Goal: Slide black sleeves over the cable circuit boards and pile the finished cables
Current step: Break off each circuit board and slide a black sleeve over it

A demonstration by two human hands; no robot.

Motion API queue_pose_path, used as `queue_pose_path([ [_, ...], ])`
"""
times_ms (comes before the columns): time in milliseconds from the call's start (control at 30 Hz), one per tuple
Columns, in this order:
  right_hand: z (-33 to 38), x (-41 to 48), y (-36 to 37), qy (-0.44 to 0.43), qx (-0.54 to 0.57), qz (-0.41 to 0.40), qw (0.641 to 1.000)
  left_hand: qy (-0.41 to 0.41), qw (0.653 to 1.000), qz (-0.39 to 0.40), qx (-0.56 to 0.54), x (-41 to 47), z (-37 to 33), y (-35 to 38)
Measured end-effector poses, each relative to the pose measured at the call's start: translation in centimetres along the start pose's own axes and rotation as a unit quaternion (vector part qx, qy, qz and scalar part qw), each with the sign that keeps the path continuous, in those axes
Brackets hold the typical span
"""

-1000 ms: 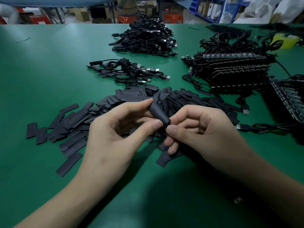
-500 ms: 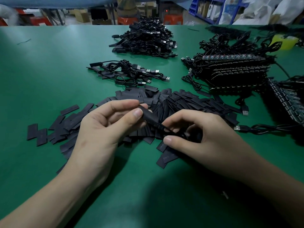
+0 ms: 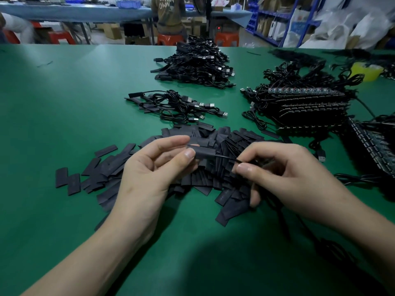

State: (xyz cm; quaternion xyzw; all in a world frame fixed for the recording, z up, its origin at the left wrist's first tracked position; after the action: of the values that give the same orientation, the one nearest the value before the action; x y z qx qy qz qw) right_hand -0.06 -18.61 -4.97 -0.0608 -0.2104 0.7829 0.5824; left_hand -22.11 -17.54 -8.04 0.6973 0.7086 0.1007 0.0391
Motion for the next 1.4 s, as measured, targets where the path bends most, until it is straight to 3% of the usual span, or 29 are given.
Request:
queue_pose_path([
  [167,0.7,0.8,-0.3,-0.080,-0.136,-0.041,0.987,0.052,0.989,0.034,0.132,0.0,-0.2,-0.1],
  [267,0.5,0.8,0.5,-0.090,-0.143,-0.049,0.984,0.116,0.958,0.045,0.259,0.0,-0.2,0.0],
  [467,0.2,0.3,1.0,-0.105,-0.174,-0.060,0.977,0.188,0.915,0.068,0.349,-0.9,-0.1,0.4],
  [800,0.0,0.0,0.6,-0.078,-0.143,0.006,0.987,0.280,0.860,0.107,0.413,-1.1,-0.4,0.8],
  [900,-0.4,0.0,0.4,-0.060,-0.090,0.023,0.994,0.342,0.822,0.107,0.442,-1.2,-0.4,1.0],
  [1000,-0.9,0.1,0.3,-0.039,-0.024,0.032,0.998,0.368,0.811,0.091,0.445,-1.3,-0.2,0.9],
  [1133,-1.3,0.2,0.4,-0.024,-0.001,0.042,0.999,0.376,0.805,0.089,0.450,-1.5,-0.2,0.8],
  [1400,-1.1,-0.1,0.7,-0.018,-0.055,0.061,0.996,0.300,0.819,0.154,0.465,-1.1,-0.1,0.7],
])
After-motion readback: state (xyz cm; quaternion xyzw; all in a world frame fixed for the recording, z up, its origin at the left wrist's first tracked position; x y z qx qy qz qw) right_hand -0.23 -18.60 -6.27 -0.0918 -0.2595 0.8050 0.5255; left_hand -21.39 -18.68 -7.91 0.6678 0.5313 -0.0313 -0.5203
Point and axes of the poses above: each hand's wrist, its own x-axis towards the middle knuckle, its own y-axis out of the palm, z = x × y, the point moved 1 cm from there along x, towards the middle knuckle, and after that the axes turned 12 degrees about x, right-handed, at the moved point
